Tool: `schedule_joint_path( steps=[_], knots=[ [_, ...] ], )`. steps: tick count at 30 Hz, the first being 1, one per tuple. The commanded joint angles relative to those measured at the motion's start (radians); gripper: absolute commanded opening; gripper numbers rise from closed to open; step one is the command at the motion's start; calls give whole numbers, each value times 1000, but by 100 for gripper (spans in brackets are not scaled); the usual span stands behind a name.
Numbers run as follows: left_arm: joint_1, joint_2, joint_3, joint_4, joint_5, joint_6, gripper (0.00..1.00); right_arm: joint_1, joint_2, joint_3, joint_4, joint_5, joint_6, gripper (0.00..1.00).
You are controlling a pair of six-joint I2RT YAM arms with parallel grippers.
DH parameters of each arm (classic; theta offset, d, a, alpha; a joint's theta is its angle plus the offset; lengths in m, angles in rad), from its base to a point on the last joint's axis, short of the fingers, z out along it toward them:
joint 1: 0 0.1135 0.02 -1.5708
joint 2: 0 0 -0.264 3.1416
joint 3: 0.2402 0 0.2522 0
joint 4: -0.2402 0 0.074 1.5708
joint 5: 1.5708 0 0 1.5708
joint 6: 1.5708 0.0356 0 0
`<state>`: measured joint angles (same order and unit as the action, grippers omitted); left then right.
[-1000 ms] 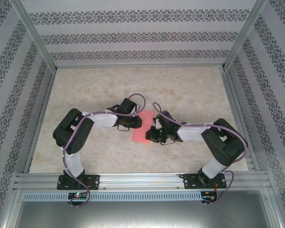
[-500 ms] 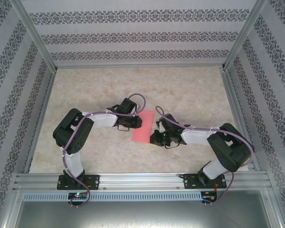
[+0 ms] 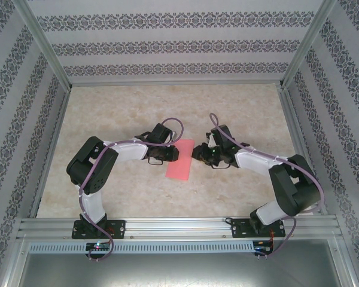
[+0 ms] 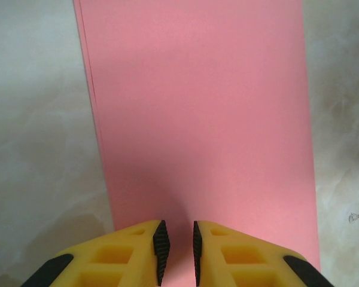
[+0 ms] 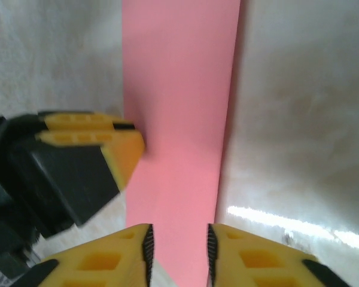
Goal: Fold a paper plane with a square sheet of paper (pick it up from the middle)
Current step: Fold the square sheet of paper in half at the center of the table, then pick up the paper from the center of the table.
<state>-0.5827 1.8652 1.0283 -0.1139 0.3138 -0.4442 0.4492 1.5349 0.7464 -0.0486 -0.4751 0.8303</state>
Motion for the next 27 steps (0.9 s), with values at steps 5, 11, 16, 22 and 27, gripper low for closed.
schedule_joint_path(
  steps=[5, 11, 16, 22, 27],
  knots=[
    [7, 55, -48, -138, -49, 19, 25, -27, 140, 125, -26, 18, -40, 42],
    [7, 53, -50, -141, -52, 26, 25, -36, 237, 190, -34, 33, -50, 43],
    [7, 53, -51, -141, -56, 29, 25, -41, 293, 238, -51, 50, -68, 44],
    [7, 59, -51, -135, -52, 30, 25, -44, 343, 274, -23, 10, -60, 43],
    [8, 62, -52, -133, -50, 30, 25, -38, 361, 283, 11, -33, -45, 43]
  ],
)
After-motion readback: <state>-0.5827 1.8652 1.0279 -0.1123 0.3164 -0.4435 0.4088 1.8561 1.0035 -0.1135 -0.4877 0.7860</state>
